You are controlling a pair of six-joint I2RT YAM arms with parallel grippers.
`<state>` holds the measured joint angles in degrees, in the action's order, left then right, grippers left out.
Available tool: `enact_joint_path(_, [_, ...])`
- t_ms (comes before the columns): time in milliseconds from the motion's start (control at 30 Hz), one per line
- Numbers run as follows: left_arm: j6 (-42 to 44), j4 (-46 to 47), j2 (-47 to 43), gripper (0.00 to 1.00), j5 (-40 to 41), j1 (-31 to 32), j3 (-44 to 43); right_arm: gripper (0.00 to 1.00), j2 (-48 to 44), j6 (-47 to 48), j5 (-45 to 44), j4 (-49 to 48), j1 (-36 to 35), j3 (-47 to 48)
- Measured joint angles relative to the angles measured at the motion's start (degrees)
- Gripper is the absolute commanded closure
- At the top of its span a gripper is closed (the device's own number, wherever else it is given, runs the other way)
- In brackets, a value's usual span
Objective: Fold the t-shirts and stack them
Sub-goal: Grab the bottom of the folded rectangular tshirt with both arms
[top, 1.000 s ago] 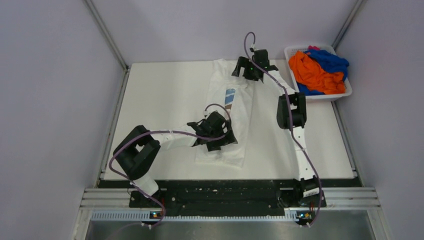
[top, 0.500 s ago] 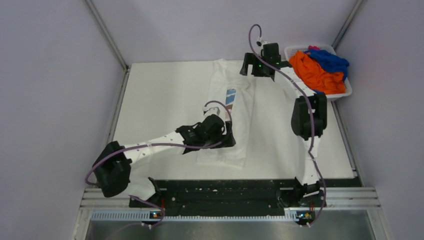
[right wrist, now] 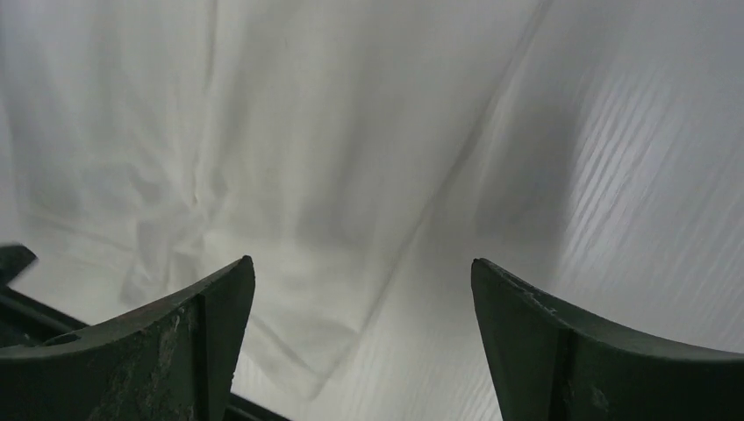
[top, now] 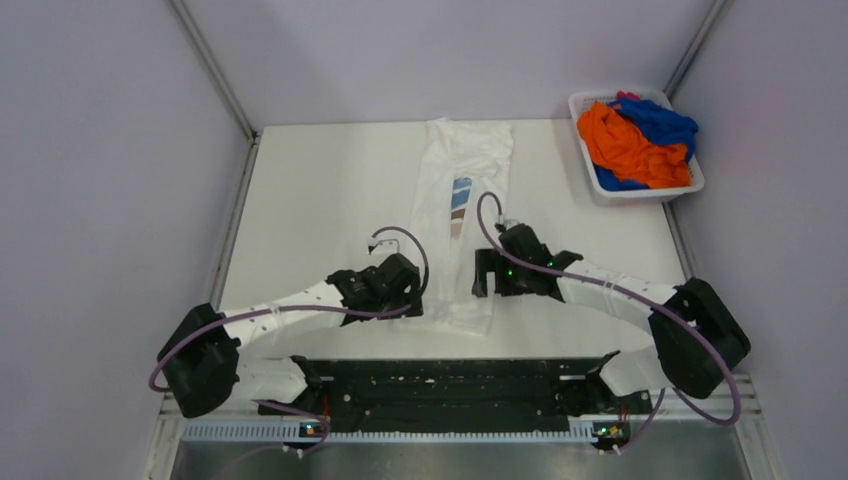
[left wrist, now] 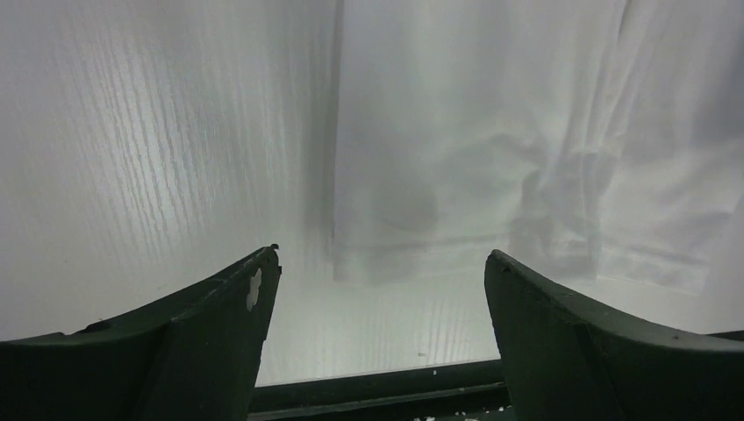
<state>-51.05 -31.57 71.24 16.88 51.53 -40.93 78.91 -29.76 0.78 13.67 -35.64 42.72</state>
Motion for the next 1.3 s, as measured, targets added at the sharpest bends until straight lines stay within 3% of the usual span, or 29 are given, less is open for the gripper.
enact_joint_path(167, [-0.22,2.03,2.01,0.25,0.35,-0.57,1.11,0.13,-5.51,-4.44,-0.52,4.26,-9.75,-7.56])
enact_joint_path(233, [-0.35,2.54,3.69,0.36,0.31,-0.83,1.36,0.17,-8.2,-6.32,-0.68,4.39,-12.59,-8.52])
enact_joint_path(367, [-0.81,3.08,6.67,0.49,0.2,-1.2,1.79,0.23,-11.19,-9.97,-0.7,2.82,-14.34,-10.95])
enact_joint_path(600, [-1.29,3.54,6.16,1.0,-0.13,-1.25,3.08,0.32,-10.97,-13.53,-0.02,3.41,-16.2,-13.49])
enact_joint_path(800, [-1.53,3.91,5.99,1.0,-0.52,-1.27,3.34,0.53,-10.32,-15.98,0.17,-0.07,-18.58,-14.78])
enact_joint_path(967, [-1.55,4.2,5.84,1.0,-1.7,-1.29,3.39,0.98,-8.79,-17.92,-2.03,-2.12,-18.62,-15.47])
enact_joint_path(1200, [-2.12,4.13,2.84,1.0,-4.04,-1.31,5.33,1.0,-9.81,-20.04,-2.89,-1.88,-19.45,-16.85])
enact_joint_path(1300, [-2.84,4.33,0.44,1.0,-5.86,-1.31,7.76,1.0,-15.69,-22.01,-3.1,1.75,-22.53,-19.74])
